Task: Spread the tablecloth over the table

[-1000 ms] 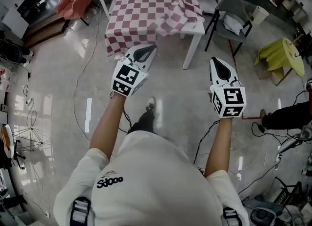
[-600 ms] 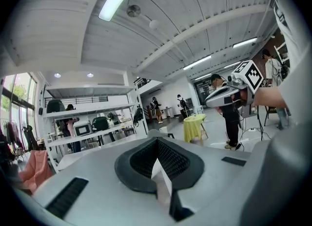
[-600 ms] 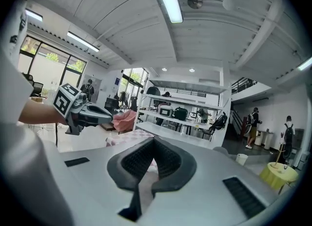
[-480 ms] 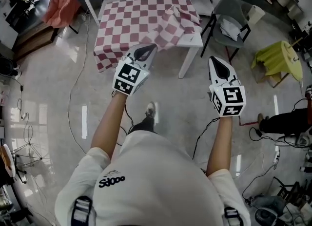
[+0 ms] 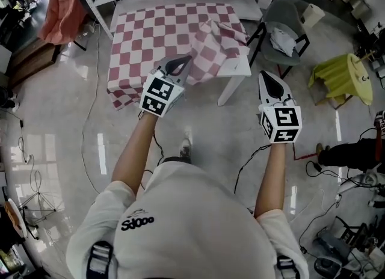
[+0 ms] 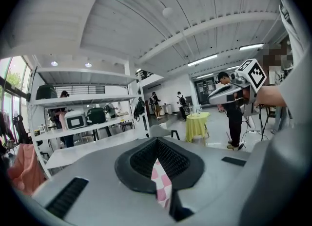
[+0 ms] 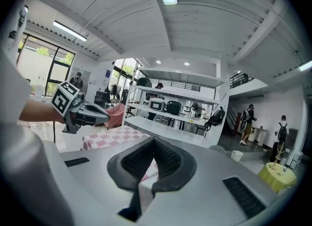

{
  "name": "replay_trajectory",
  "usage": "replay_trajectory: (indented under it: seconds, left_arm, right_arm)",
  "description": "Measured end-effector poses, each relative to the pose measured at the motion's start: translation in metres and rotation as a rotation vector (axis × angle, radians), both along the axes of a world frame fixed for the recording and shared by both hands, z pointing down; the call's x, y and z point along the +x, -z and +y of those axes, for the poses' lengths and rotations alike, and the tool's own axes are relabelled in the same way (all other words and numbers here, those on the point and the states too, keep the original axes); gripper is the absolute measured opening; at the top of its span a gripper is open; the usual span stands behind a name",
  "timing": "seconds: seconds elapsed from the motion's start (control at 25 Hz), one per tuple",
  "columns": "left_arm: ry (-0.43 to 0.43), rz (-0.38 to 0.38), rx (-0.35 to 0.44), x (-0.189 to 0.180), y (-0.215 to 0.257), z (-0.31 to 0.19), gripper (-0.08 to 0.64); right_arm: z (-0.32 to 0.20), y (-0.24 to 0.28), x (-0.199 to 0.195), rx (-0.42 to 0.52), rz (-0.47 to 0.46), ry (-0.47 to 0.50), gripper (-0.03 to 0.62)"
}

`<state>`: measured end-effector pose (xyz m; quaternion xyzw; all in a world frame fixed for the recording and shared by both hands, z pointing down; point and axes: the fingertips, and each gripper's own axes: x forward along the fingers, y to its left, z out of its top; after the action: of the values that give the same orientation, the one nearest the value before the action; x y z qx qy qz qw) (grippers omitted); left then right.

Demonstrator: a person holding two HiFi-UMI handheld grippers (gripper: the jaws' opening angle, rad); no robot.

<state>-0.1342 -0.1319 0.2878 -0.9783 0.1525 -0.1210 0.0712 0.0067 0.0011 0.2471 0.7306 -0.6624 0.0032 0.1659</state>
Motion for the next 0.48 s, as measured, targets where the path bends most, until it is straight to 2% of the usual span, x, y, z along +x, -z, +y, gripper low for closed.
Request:
replay_trajectory:
  seconds: [0.36,0.48]
  left_arm:
    - [-0.050,-0.037,-0.040,0.042,-0.027,-0.077,0.028]
    - [-0.043,-0.041,-0.067,0.049,-0.038,-0.101,0.026]
  right_arm:
    - [-0.082,-0.028,0.037,-0.075,0.001,-0.024,0.023]
    - [-0.103,-0.035,0.042,-0.083,-0.011,-0.012,0.022]
